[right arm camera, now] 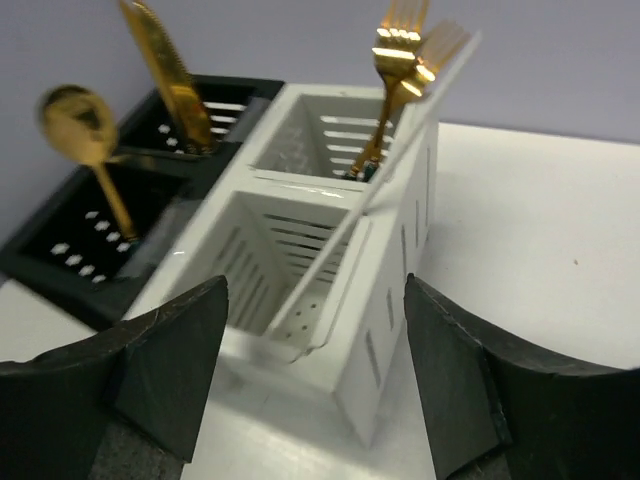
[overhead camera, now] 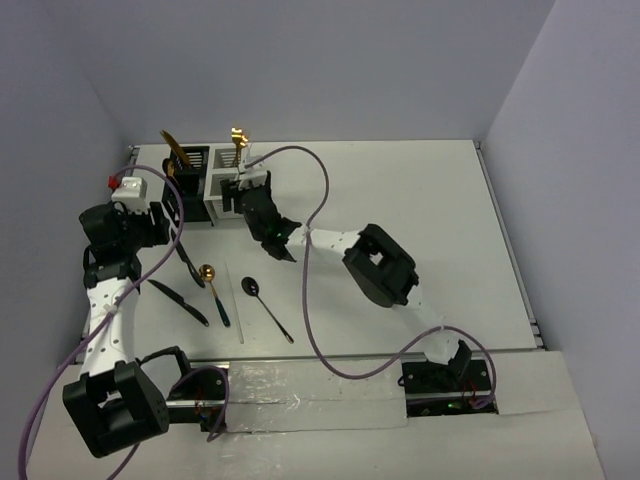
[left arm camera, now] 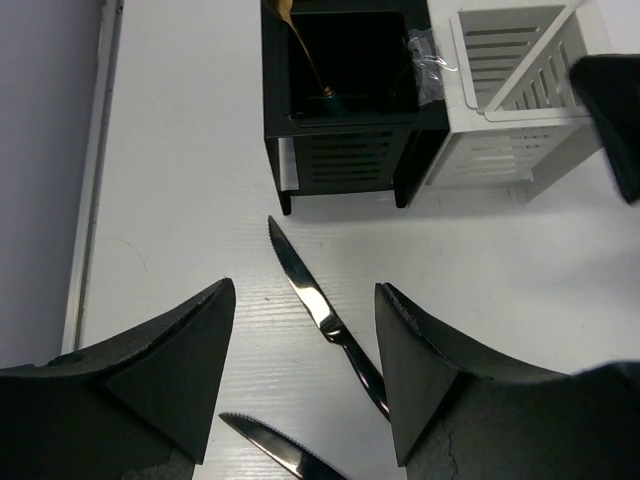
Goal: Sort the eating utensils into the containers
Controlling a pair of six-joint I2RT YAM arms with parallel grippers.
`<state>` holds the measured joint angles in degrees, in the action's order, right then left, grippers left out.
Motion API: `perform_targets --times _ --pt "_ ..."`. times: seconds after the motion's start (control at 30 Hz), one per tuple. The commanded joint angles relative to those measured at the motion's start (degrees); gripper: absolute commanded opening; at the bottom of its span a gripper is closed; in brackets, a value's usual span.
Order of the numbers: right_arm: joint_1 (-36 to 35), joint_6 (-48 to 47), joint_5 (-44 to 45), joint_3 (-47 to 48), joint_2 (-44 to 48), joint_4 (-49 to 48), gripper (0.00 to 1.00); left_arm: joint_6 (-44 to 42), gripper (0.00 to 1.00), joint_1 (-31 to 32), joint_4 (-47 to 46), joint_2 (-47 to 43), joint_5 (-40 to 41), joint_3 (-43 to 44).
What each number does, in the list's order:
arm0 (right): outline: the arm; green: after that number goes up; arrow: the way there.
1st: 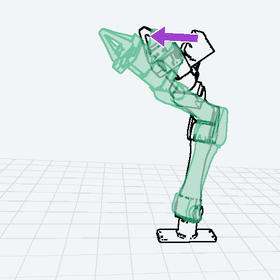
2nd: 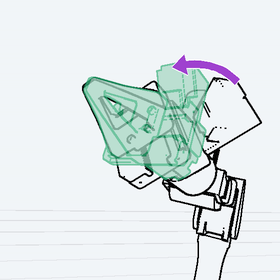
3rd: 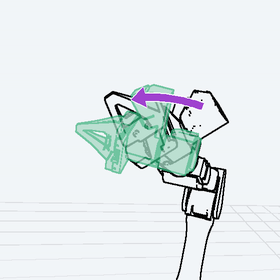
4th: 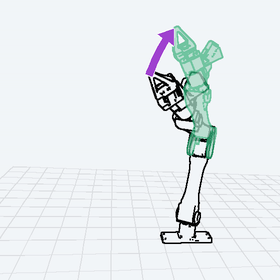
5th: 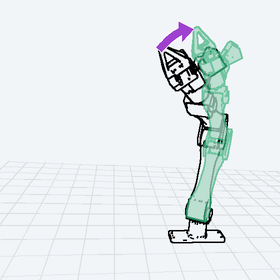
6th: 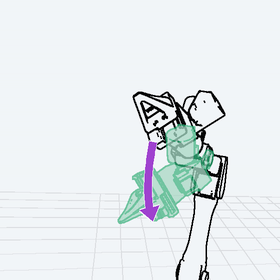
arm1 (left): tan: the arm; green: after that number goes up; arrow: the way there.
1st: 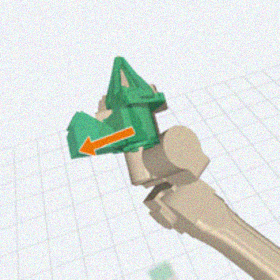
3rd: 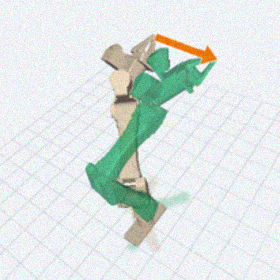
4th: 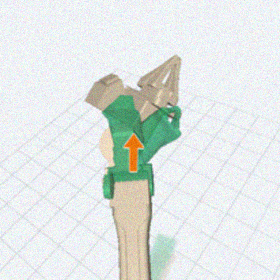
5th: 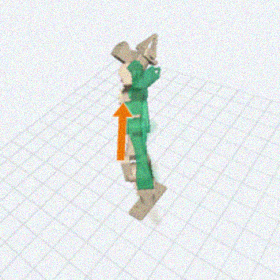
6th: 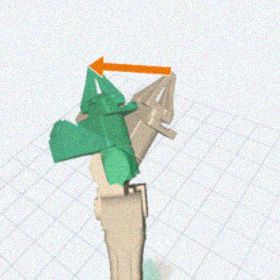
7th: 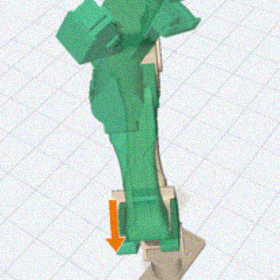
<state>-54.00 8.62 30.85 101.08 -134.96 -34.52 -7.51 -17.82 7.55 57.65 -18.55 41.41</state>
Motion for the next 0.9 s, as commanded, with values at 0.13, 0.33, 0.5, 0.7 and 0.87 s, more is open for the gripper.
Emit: perform_targets --times 0.13,0.33,0.5,0.7,0.87 --pt "-3.9 5.8 -14.8 -8.4 26.0 22.2 0.91 -1.9 0.69 -1.9 3.3 -3.7 2.8 5.4" --pt "-6.3 16.6 -19.4 -16.8 31.2 39.1 0.92 -5.7 0.70 -3.5 10.9 -5.4 0.9 8.2" --pt "-10.9 15.6 -16.4 -14.4 28.5 51.8 0.89 -8.7 0.73 -3.8 17.6 -7.4 -0.8 9.0" --pt "-13.2 17.9 -17.5 -19.2 27.9 56.2 0.88 -9.3 0.80 -3.9 21.5 -8.5 -1.1 9.3" --pt "-14.9 19.4 -20.6 -23.1 26.4 55.5 0.80 -8.8 0.86 -3.9 23.2 -8.7 -1.5 9.1"
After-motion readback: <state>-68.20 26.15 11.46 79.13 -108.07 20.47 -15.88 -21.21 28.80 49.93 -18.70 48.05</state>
